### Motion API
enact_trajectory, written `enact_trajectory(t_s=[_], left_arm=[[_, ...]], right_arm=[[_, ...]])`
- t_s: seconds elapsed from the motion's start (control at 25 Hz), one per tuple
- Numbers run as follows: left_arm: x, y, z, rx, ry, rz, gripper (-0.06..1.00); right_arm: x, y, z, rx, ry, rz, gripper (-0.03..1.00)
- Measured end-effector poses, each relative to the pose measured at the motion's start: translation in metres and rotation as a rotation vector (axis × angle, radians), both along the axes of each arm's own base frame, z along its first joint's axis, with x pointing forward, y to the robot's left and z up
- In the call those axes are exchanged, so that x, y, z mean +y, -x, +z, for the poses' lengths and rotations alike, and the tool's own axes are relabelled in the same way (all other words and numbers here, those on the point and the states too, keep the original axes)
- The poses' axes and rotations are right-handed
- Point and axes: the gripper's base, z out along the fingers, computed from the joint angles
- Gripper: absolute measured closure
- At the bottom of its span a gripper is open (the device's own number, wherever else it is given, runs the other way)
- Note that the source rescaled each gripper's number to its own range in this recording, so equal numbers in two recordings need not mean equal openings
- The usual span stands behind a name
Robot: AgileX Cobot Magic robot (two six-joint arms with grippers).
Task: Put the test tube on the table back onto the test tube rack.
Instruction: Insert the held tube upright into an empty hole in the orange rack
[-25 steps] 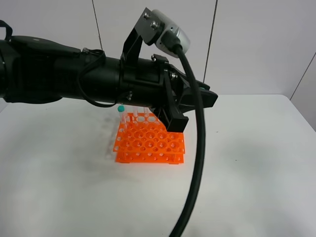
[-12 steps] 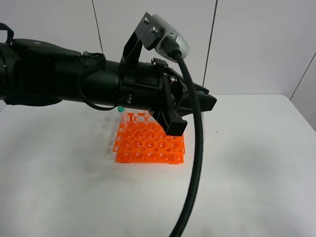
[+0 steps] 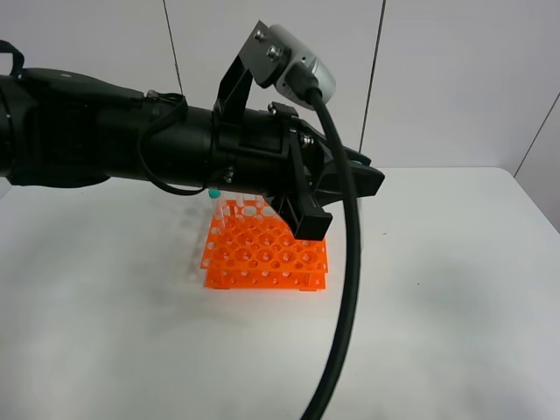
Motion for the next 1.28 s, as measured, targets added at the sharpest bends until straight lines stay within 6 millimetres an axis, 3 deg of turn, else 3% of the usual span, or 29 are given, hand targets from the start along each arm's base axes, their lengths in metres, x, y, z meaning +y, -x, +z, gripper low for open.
enact_trajectory(t_s=[0.84, 1.04, 1.28], left_arm=[[0.002, -0.003, 0.0, -0.012, -0.005, 0.01, 0.94], [0.006, -0.01, -0.005, -0.071, -0.12, 0.092, 0.94], [0.013, -0.029, 0.012, -0.105, -0.184, 0.313, 0.94]], right_arm=[[0.0, 0.0, -0.001, 0.009, 0.001, -0.001, 0.12], [0.0, 0.0, -0.001, 0.009, 0.001, -0.001, 0.12], [0.0, 0.0, -0.001, 0.01, 0.001, -0.001, 0.12]])
